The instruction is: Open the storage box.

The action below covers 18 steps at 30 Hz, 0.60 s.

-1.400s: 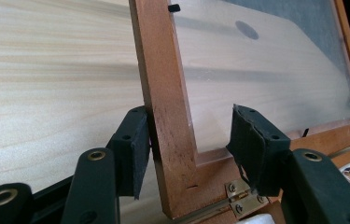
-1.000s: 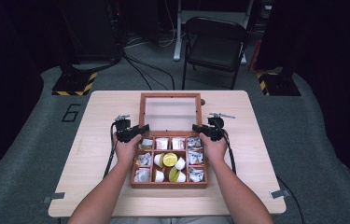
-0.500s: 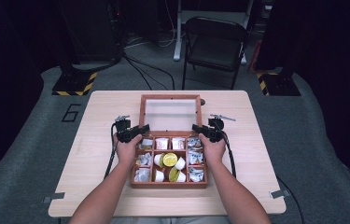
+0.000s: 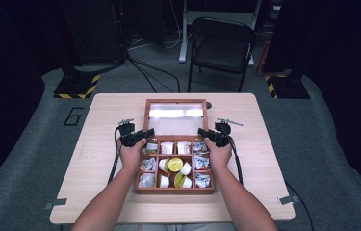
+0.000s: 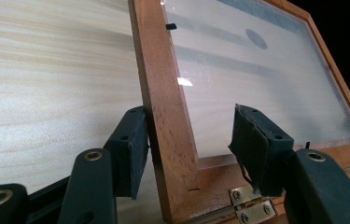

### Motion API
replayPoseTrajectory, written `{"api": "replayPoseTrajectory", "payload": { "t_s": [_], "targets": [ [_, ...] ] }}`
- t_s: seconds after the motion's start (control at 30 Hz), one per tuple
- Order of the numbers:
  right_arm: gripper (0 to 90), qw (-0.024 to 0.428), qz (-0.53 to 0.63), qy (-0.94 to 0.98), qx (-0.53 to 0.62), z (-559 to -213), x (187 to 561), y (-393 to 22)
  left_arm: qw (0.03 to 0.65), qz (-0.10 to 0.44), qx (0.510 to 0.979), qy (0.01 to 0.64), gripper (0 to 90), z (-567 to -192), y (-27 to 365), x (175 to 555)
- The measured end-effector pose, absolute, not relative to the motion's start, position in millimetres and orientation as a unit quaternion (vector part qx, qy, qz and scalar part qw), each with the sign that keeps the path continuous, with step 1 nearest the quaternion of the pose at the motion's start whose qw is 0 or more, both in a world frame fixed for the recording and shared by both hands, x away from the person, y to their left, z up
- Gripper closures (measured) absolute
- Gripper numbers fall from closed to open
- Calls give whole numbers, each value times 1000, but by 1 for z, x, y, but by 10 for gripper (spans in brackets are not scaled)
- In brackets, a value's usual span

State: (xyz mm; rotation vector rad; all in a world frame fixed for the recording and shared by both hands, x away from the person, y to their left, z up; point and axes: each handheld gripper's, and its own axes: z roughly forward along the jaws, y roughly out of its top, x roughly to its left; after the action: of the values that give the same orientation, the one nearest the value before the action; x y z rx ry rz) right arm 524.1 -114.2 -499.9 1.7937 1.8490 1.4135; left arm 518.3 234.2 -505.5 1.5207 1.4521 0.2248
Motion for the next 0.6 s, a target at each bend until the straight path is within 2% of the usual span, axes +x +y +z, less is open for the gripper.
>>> {"api": "replayPoseTrajectory", "payload": {
  "t_s": [0.6],
  "targets": [
    [500,94,474,626,612,-500,525,-115,490,86,625,602,463,-507,235,519]
  ]
}}
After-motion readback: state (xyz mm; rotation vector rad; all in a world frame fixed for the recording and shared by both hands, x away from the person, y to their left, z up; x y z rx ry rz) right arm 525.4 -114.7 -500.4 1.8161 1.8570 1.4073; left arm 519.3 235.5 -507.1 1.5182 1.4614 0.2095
